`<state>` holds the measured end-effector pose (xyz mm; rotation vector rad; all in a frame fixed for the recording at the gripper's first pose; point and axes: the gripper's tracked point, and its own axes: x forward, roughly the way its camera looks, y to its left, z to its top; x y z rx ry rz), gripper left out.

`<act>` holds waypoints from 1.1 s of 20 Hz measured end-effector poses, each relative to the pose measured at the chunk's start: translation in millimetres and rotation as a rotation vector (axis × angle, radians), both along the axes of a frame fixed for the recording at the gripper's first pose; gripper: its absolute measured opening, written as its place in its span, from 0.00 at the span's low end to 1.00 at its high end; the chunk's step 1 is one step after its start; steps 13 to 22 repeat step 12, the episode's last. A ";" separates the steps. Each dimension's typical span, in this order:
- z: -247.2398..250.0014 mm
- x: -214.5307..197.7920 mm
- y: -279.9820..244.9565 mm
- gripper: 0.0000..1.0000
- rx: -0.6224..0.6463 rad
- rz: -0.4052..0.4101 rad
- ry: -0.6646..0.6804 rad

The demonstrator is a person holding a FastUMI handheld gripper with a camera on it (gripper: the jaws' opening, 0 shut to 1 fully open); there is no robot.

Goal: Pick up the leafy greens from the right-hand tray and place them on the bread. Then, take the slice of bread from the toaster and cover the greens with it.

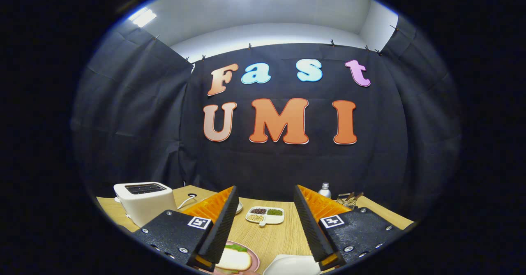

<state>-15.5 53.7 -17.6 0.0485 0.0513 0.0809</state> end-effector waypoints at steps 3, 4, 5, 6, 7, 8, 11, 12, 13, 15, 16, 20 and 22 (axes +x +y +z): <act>9.6 -1.5 -4.5 0.88 0.003 -0.024 -0.047; 12.0 -1.8 -6.1 0.90 -0.003 -0.030 -0.061; 12.6 -1.8 -7.3 0.93 -0.011 -0.036 -0.069; 13.0 -3.8 -8.2 0.94 -0.017 -0.040 -0.075; 12.7 -5.0 -9.0 0.96 -0.021 -0.045 -0.078; 11.3 -5.8 -8.9 0.96 -0.026 -0.049 -0.080; 6.1 -5.1 -12.0 0.97 -0.030 -0.066 -0.084; 5.8 -5.4 -12.5 0.97 -0.029 -0.066 -0.085; 5.8 -5.4 -12.5 0.97 -0.029 -0.066 -0.085; 5.8 -5.4 -12.5 0.97 -0.029 -0.066 -0.085; 5.8 -5.4 -12.5 0.97 -0.029 -0.066 -0.085; 5.8 -5.4 -12.5 0.97 -0.029 -0.066 -0.085; 5.8 -5.4 -12.5 0.97 -0.029 -0.066 -0.085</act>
